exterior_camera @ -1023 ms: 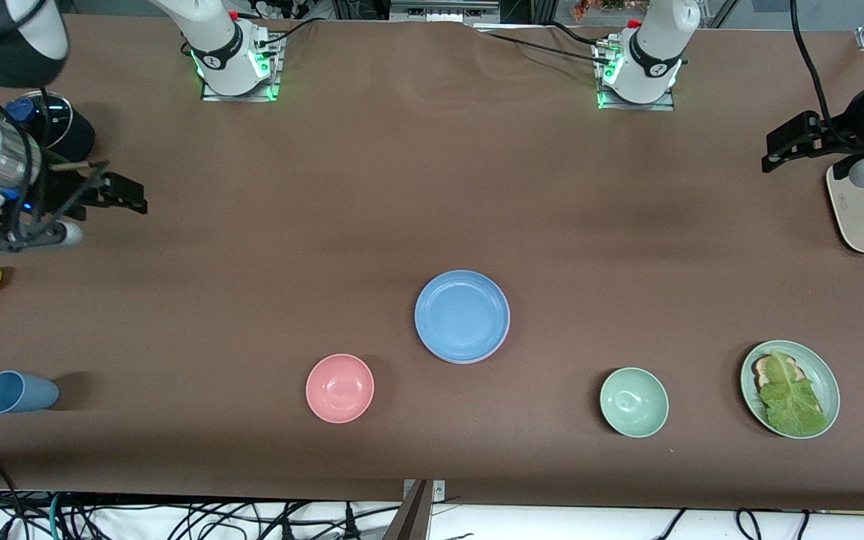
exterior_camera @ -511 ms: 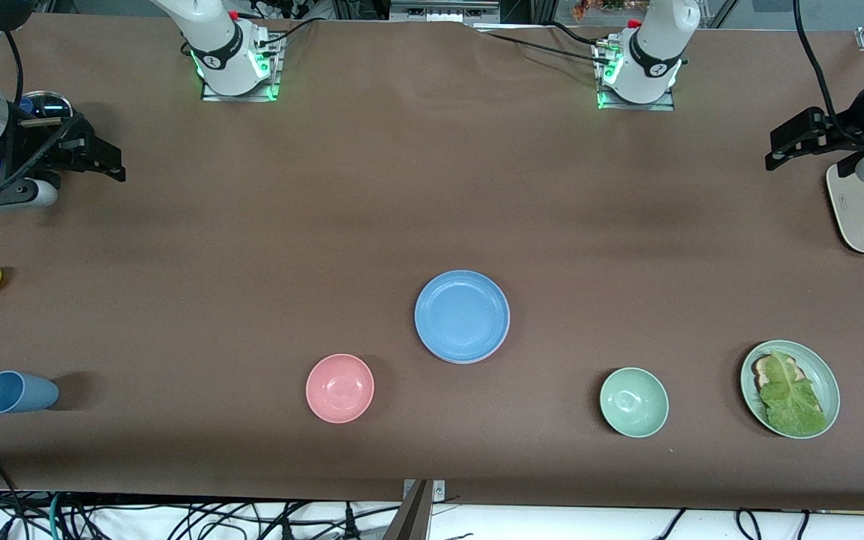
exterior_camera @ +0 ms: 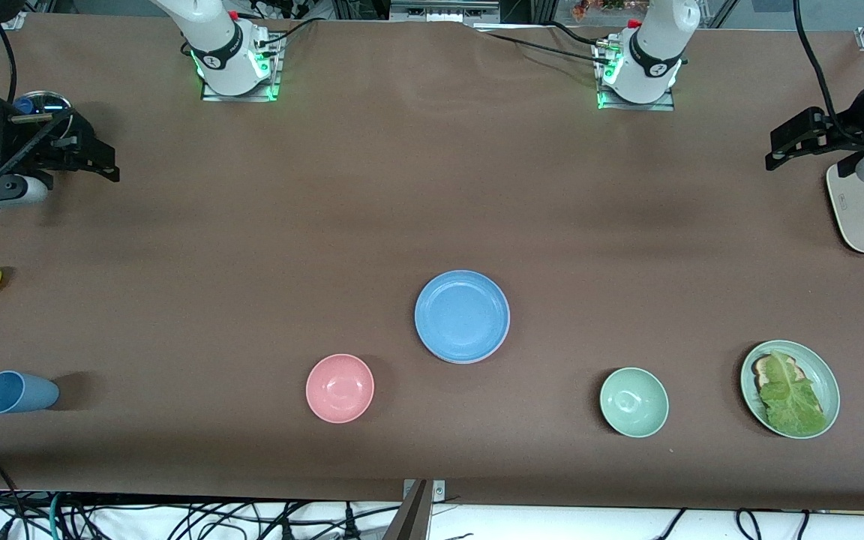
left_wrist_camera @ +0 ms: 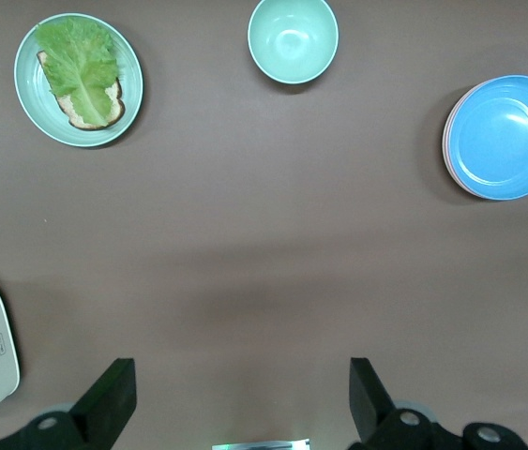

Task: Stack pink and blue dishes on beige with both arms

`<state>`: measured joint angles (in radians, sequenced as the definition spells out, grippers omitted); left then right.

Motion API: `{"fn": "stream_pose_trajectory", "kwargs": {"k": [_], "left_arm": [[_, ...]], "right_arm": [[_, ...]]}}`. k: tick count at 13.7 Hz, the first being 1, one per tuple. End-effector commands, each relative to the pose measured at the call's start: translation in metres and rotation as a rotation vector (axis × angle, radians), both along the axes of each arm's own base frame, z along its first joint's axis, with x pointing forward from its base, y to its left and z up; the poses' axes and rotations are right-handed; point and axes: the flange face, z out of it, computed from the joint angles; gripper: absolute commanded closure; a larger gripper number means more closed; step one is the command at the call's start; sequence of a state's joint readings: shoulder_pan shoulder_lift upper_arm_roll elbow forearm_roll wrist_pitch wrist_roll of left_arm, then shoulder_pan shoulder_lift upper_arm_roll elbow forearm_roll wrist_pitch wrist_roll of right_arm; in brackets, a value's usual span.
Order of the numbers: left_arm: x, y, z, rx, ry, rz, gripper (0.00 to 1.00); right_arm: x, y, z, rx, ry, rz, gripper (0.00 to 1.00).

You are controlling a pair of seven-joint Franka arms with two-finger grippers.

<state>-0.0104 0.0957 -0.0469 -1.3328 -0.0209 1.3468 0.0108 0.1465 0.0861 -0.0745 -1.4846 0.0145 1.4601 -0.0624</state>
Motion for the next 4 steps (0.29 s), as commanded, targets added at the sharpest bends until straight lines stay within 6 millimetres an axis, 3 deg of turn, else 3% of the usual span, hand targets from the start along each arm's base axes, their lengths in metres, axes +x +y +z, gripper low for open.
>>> {"fn": "stream_pose_trajectory", "kwargs": {"k": [1, 4], "left_arm": [[-0.0037, 0.0014, 0.0073, 0.012, -0.009, -0.002, 0.0], [-0.0037, 0.0014, 0.0073, 0.012, -0.009, -0.002, 0.0]], "right_arm": [[-0.0024, -0.0071, 0.0017, -0.014, 0.031, 0.01, 0.0], [-0.0051, -0.0092, 0.0051, -0.016, 0.033, 0.006, 0.0]]}}
